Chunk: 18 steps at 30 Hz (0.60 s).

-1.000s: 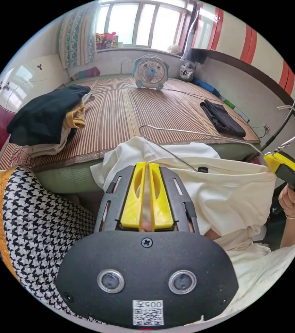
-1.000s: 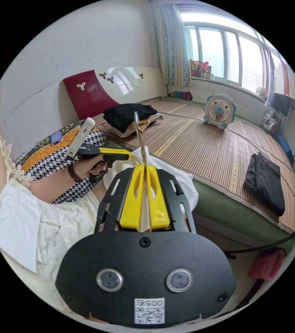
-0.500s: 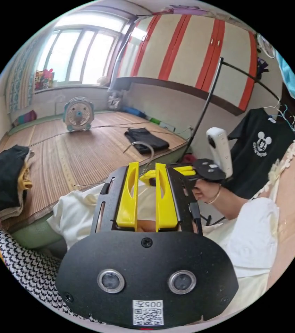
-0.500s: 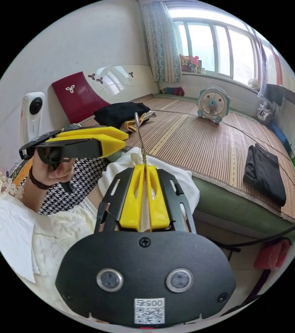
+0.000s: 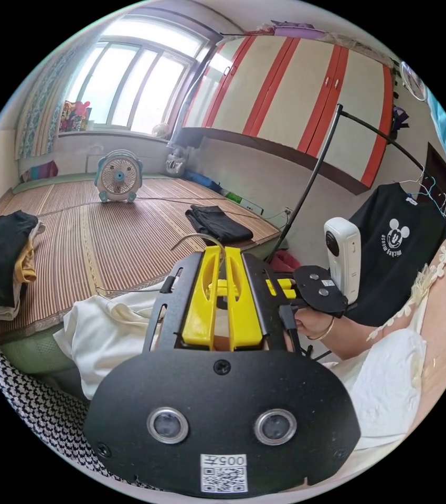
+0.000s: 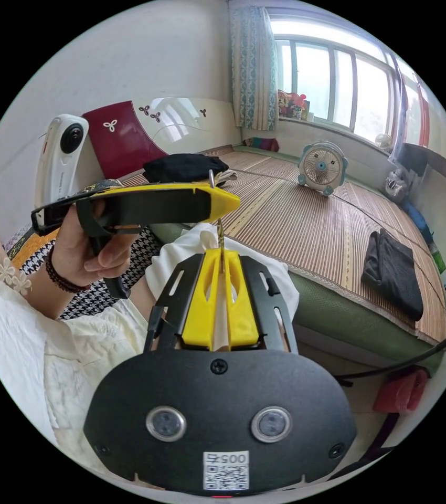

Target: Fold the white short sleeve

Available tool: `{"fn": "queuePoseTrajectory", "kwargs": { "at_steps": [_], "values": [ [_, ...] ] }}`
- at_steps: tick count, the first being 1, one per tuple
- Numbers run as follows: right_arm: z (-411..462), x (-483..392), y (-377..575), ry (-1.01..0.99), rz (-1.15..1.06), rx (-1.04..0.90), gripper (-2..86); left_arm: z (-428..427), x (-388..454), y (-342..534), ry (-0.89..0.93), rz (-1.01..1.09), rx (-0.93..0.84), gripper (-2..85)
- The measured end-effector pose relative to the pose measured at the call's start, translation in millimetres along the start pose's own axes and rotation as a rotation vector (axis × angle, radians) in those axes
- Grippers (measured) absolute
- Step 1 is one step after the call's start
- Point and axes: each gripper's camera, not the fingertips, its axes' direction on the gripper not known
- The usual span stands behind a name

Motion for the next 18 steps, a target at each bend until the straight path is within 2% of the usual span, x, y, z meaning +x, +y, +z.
{"fn": "queuePoseTrajectory", "kwargs": {
  "at_steps": [6,18],
  "values": [
    [3,2,0,-0.029,0.033,0.016,2.7,-18,-5,-5,-0.003,0.009,0.018,1.4],
    [37,-14,-7,-0.143,-0.014,-0.115,5.3,-85,-48,-24,-0.118,-0.037,0.140,1.0]
  ]
}}
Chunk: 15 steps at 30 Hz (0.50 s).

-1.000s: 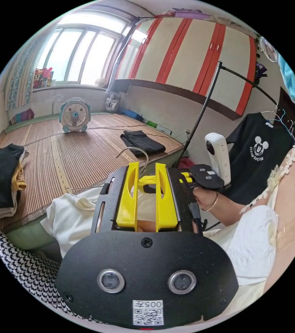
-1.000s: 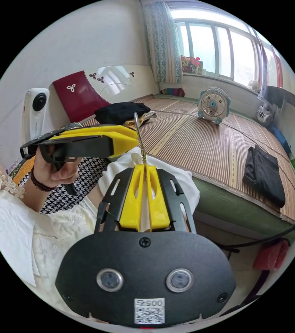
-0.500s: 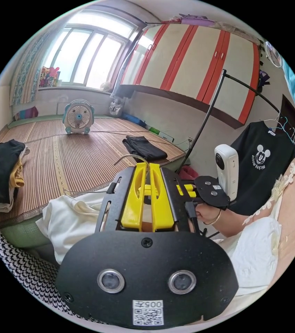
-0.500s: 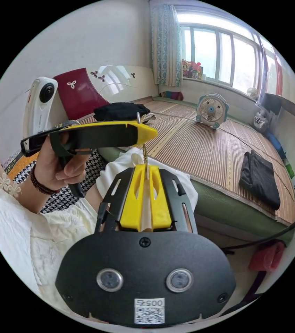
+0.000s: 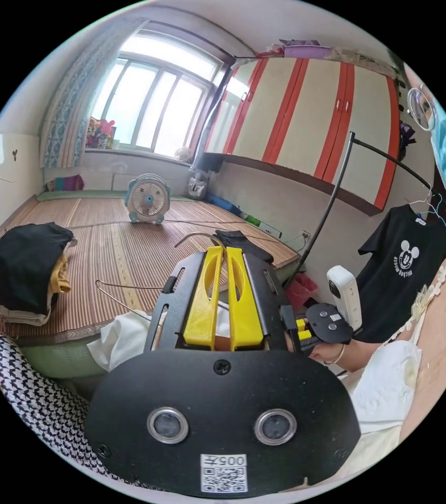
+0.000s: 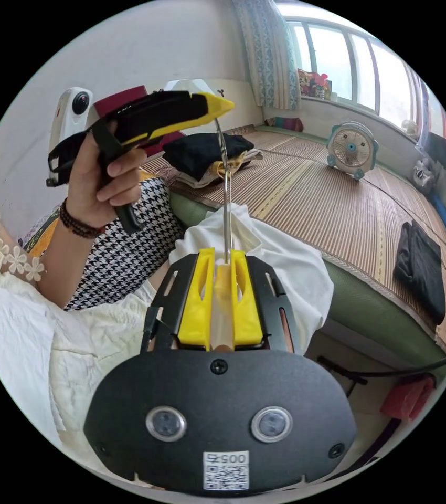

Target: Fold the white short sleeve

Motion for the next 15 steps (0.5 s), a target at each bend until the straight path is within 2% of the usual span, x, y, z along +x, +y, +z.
{"fn": "queuePoseTrajectory", "kwargs": {
  "at_steps": [8,15],
  "values": [
    [27,-34,-20,-0.101,-0.105,-0.063,5.8,-65,-56,-18,-0.167,-0.067,0.125,0.8],
    [38,-55,-39,-0.206,-0.187,-0.060,5.4,-137,-121,-48,-0.443,-0.078,0.137,0.7]
  ]
}}
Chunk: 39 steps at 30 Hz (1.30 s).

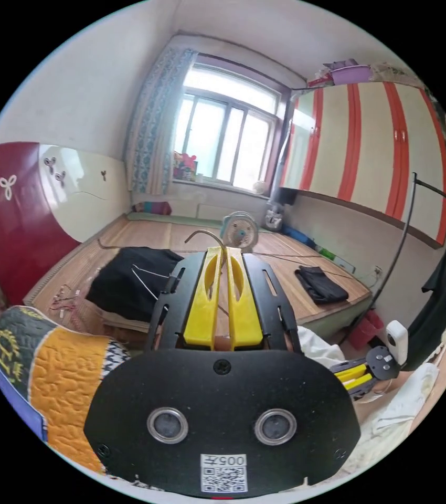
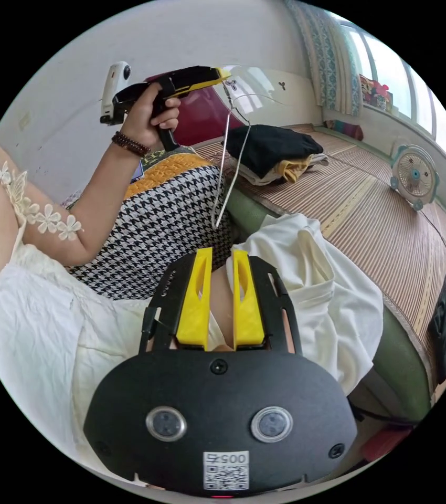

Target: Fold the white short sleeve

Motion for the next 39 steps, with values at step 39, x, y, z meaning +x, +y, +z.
{"fn": "queuePoseTrajectory", "kwargs": {
  "at_steps": [39],
  "values": [
    [51,64,-48,-0.004,0.148,-0.128,6.3,157,-346,-177,-0.563,-0.356,-0.150,0.3]
  ]
}}
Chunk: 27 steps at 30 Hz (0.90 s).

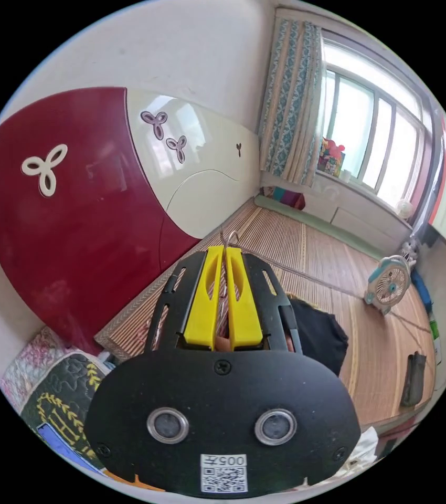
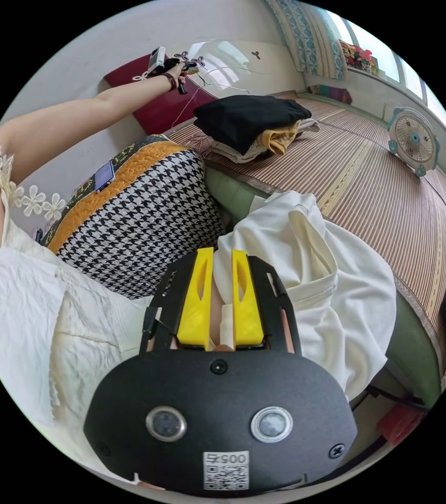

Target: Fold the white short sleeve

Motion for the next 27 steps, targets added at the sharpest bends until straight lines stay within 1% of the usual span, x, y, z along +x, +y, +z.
{"fn": "queuePoseTrajectory", "kwargs": {
  "at_steps": [2,6,11,14,17,20,25,27],
  "values": [
    [0,1,1,-0.002,0.013,0.000,6.3,6,-5,-1,0.041,-0.044,0.008,0.3],
    [1,3,2,0.000,0.030,-0.008,6.3,22,-16,5,0.026,-0.082,0.005,0.3],
    [1,2,0,0.006,0.023,-0.008,6.3,47,-40,21,-0.038,-0.126,-0.084,0.3],
    [2,0,0,0.008,0.020,-0.012,6.3,60,-65,37,-0.035,-0.203,-0.140,0.6],
    [1,-2,2,0.006,0.018,-0.010,6.3,59,-89,55,-0.010,-0.294,-0.111,1.4],
    [-1,-6,4,0.006,0.015,-0.002,6.3,55,-100,68,-0.023,-0.281,-0.123,3.3],
    [-7,-15,9,0.018,0.000,0.015,6.3,35,-99,92,-0.111,-0.189,-0.115,4.7],
    [-9,-19,11,0.027,-0.007,0.022,6.3,24,-99,101,-0.109,-0.207,-0.105,4.7]
  ]
}}
